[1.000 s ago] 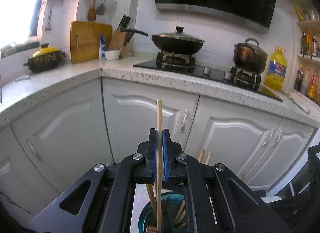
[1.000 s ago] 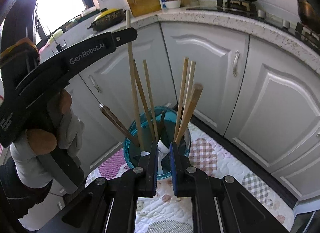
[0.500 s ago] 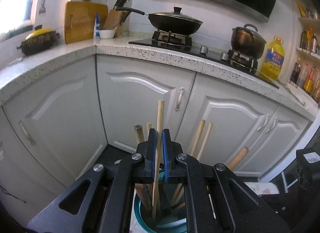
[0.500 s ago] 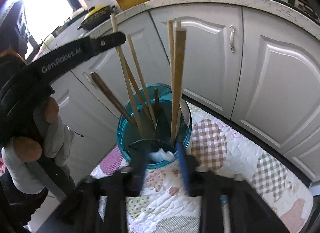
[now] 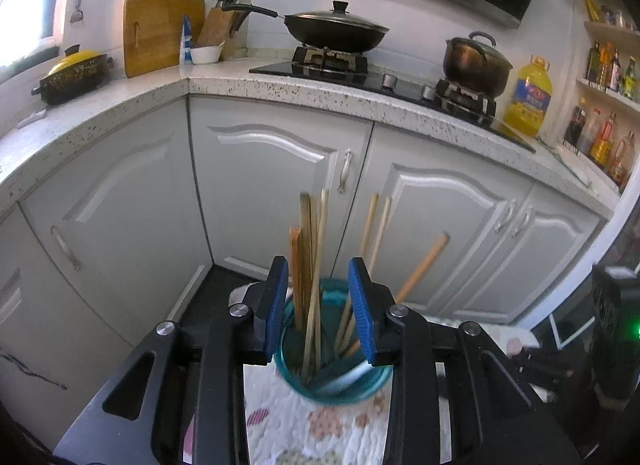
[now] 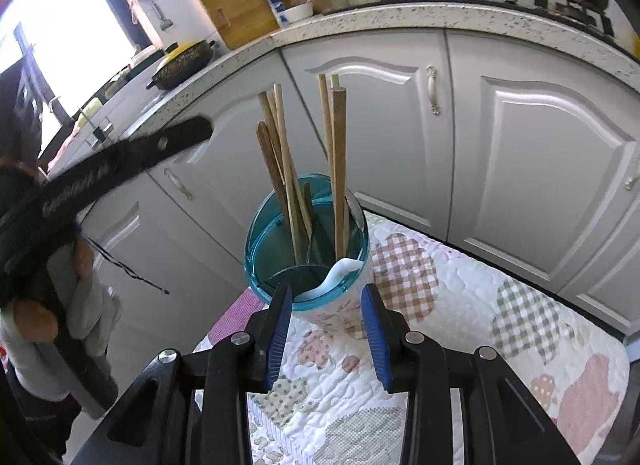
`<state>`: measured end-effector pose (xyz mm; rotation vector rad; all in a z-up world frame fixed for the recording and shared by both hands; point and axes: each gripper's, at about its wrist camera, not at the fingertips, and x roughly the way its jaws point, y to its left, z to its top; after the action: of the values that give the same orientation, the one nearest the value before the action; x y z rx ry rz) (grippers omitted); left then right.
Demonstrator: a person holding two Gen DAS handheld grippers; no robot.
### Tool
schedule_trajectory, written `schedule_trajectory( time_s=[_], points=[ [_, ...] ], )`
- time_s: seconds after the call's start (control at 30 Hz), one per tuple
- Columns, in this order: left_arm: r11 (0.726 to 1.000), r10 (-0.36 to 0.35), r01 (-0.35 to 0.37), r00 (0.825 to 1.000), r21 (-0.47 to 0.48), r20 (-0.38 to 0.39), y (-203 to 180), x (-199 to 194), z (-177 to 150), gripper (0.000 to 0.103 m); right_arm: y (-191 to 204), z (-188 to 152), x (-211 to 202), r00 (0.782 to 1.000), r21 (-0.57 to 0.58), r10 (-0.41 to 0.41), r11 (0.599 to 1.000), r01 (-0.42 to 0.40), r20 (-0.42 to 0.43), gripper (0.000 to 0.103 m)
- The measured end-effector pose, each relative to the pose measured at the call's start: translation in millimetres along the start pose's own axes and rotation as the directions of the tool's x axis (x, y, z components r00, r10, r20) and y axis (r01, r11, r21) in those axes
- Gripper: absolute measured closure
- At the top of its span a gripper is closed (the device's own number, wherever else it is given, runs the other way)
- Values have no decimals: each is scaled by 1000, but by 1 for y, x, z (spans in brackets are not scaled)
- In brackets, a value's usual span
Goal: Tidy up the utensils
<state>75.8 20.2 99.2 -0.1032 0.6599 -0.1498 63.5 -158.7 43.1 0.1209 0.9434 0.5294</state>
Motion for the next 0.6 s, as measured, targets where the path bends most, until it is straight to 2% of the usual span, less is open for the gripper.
schedule_trajectory(
  time_s=[0.33, 0.6],
  points=[
    [998, 65, -65, 998, 10, 25, -2, -32, -33, 73, 24, -13, -22, 994, 13, -68, 998, 67, 82, 64],
    [997, 72, -72, 997, 20, 24, -6, -45, -48, 73, 40, -22, -34, 985, 12, -120, 993, 120, 124, 63]
  ],
)
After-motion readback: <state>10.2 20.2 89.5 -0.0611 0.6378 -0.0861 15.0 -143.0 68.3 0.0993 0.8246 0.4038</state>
